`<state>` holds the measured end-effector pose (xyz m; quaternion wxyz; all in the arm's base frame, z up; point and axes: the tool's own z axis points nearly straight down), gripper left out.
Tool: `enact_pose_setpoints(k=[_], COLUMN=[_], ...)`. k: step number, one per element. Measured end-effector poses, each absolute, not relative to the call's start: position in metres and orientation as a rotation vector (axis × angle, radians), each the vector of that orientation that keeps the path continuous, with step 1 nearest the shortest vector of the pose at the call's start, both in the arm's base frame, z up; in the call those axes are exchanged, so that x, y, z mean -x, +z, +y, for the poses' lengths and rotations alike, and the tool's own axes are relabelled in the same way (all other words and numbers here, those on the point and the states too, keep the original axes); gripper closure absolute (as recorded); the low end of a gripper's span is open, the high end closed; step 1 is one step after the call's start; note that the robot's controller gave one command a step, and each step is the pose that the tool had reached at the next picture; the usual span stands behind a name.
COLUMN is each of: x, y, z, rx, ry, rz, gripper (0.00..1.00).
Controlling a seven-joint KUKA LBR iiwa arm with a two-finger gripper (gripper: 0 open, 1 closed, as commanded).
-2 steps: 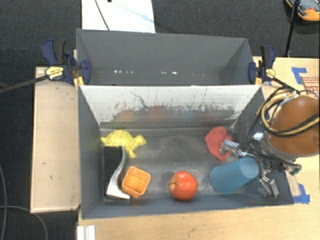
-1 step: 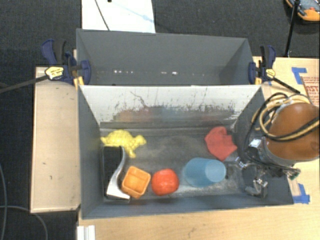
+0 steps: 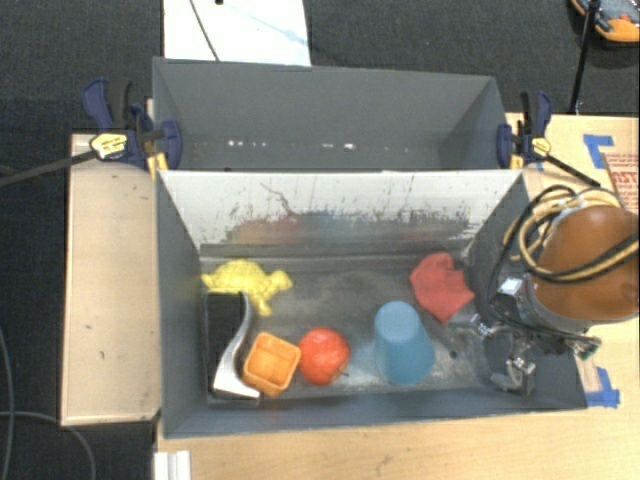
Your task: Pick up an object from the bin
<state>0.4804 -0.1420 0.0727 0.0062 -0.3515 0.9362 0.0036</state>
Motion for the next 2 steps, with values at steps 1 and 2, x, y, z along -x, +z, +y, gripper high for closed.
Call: enact_pose_setpoints(k=[1, 2], x=[-0.479, -0.478], y=[0.076, 0.091], z=[-0.142, -0.144], rx=[1.103, 1.106], ry=[0.011, 0.006], rz=[2.932, 2.939], gripper=[1.0, 1.0])
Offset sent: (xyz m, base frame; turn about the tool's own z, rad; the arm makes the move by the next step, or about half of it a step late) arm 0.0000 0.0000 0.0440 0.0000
